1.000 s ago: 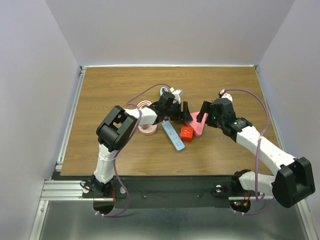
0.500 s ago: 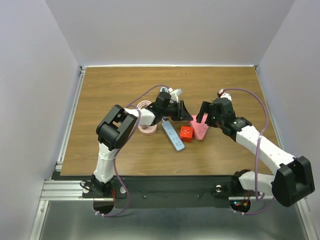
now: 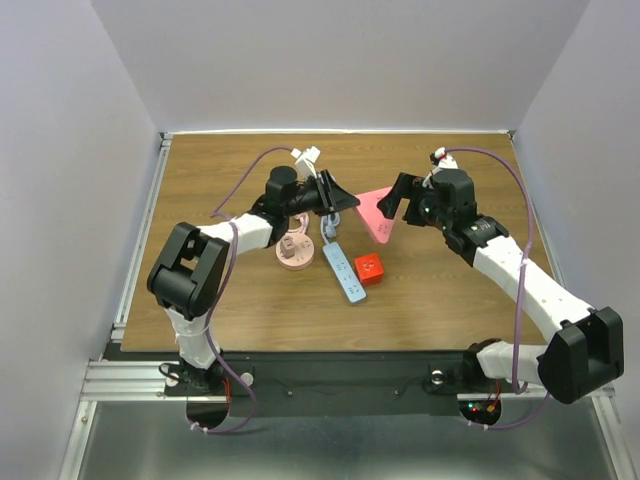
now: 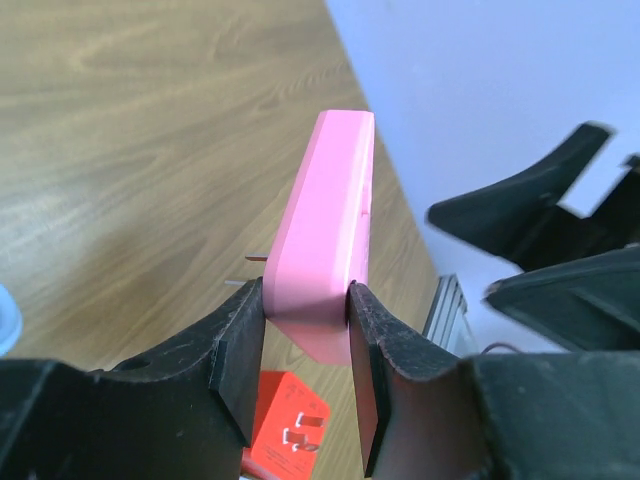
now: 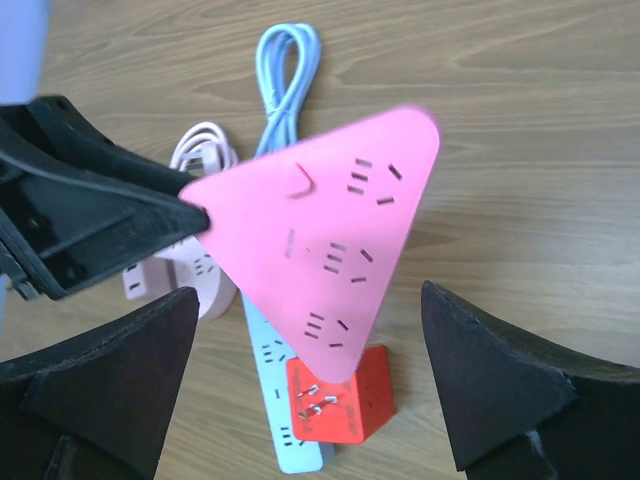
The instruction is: Insert the plug
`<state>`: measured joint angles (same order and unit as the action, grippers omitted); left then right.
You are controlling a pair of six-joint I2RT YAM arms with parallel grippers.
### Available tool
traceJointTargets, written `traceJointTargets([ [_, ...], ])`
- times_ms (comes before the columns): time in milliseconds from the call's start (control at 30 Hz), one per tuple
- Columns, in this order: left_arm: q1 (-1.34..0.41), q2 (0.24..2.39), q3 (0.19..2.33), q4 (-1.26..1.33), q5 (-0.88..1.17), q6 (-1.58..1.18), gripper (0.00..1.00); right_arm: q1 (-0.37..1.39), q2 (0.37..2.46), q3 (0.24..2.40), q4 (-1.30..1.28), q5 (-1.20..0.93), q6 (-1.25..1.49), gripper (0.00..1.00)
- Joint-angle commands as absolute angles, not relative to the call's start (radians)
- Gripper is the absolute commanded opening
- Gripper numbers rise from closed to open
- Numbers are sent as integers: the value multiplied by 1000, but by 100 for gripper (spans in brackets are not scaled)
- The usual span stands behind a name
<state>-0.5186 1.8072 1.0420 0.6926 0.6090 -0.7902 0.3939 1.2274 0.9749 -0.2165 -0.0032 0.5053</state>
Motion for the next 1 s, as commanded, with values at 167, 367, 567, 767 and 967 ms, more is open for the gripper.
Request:
traceJointTargets([
  [167,-445,1622,1002,831,637,-854,0,354,1201,991,-19,-254,532,97],
  [367,-428,1537,968,838,652,-871,0,342,1207,951,150,-398,554,96],
  [567,-422,1505,948,880,684,-902,0,339,1212,930,228,-483,571,96],
  [767,-422,1471,923,940,722,-963,0,327,1223,904,288,-520,595,96],
  [967,-422,1453,902,980,744,-1002,0,322,1246,868,406,-595,644,93],
])
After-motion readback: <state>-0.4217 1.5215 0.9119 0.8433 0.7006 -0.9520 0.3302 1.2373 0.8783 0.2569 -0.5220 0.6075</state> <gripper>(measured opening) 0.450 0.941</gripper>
